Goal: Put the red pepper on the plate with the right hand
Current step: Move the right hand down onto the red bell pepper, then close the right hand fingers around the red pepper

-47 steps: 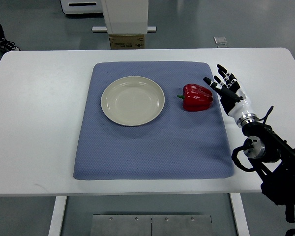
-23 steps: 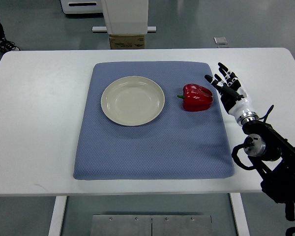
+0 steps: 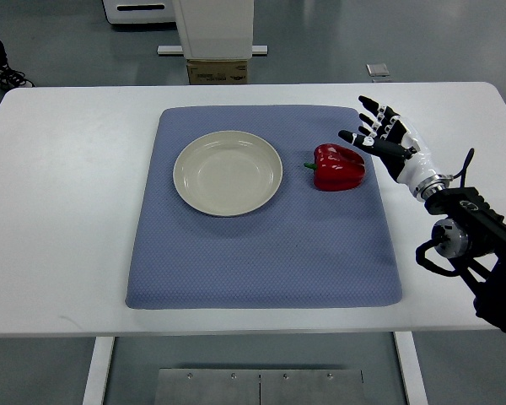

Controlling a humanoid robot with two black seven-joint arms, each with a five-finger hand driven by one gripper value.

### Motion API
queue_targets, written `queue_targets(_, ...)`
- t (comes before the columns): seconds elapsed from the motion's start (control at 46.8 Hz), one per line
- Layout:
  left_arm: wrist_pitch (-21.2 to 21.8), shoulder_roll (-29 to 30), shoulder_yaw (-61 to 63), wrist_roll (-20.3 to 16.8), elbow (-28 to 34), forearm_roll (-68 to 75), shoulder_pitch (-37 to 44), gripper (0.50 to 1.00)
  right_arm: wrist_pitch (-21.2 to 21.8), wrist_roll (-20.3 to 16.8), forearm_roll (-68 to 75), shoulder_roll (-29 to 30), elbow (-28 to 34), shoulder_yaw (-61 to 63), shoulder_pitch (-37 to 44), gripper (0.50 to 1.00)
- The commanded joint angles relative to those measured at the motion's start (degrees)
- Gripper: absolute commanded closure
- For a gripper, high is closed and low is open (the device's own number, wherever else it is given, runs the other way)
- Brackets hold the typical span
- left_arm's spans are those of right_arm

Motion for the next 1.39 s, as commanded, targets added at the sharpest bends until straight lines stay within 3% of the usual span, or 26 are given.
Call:
queue_targets(0.0,0.00,0.00,0.08,0.00,-0.06,0.00,0.00,0.500,-0.10,1.53,-3.18,-1.28,-0.09,-2.49,1.14,0.505)
queue_targets(0.406,0.00,0.00,-0.01,0.00,-0.06,0.00,0.00,0.500,-0.71,3.47,-16.28,-3.31,-0.36,-11.80,5.71,0.513)
queue_targets(0.77,0.00,0.00,-0.01,0.00,0.03,0.00,0.00,0.500,-4.66,3.38,-18.83,-3.04,-5.28,-22.79,9.67,0.530)
queue_targets(1.112,0.00,0.00,-0.01,0.00,0.03,0.00,0.00,0.500,-4.84,3.20,-18.92,-3.04,-5.81,-26.14,10.20,0.542)
queue_targets(1.197,0.00,0.00,-0.01,0.00,0.03,0.00,0.00,0.500,-4.84,3.20,-18.92,-2.95,-5.72,-26.49,10.29,0.557)
queue_targets(1.368,0.00,0.00,-0.01,0.00,-0.06,0.00,0.00,0.500,-4.75,3.29,-18.92,-2.95,-5.72,-27.28,10.55,0.668)
